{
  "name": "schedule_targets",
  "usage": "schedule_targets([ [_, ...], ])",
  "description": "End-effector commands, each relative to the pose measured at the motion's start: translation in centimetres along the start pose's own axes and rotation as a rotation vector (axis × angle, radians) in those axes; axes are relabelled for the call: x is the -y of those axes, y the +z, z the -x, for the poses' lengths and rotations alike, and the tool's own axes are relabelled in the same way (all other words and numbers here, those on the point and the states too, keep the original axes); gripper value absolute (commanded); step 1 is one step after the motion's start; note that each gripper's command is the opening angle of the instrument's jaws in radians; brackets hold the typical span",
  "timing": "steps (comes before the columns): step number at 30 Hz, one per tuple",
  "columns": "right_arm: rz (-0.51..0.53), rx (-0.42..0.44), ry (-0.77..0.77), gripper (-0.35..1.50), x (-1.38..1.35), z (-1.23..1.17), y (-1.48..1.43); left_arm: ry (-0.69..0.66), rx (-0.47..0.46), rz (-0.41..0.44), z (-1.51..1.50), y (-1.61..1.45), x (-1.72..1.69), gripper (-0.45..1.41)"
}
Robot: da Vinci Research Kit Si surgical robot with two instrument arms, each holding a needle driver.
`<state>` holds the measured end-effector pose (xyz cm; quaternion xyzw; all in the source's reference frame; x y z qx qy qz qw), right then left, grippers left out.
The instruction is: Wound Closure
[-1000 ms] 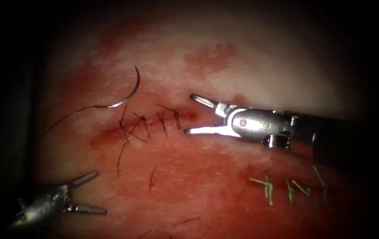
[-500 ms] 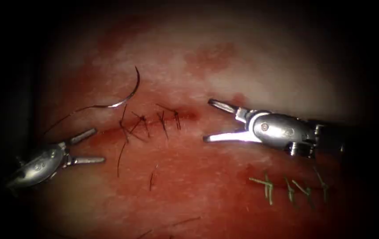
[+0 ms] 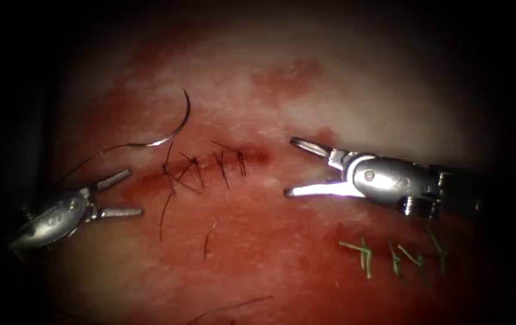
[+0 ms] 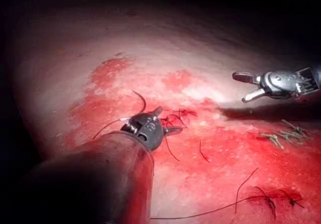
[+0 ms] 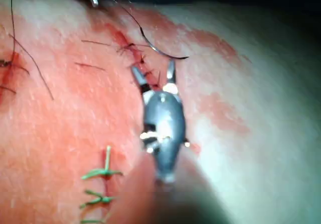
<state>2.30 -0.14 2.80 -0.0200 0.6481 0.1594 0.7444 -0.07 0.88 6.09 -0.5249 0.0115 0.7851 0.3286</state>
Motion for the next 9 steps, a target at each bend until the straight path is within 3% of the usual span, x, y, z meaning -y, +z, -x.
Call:
schedule_targets([
  [1,-0.002,-0.002,-0.001,1.00,0.00,0.03,0.08,0.008,0.000,0.000,0.01,0.08,0.02,0.24],
  [9,0.002,-0.001,-0.003,1.05,0.03,0.04,0.10,0.018,-0.004,0.008,-0.02,0.12,0.01,0.24],
])
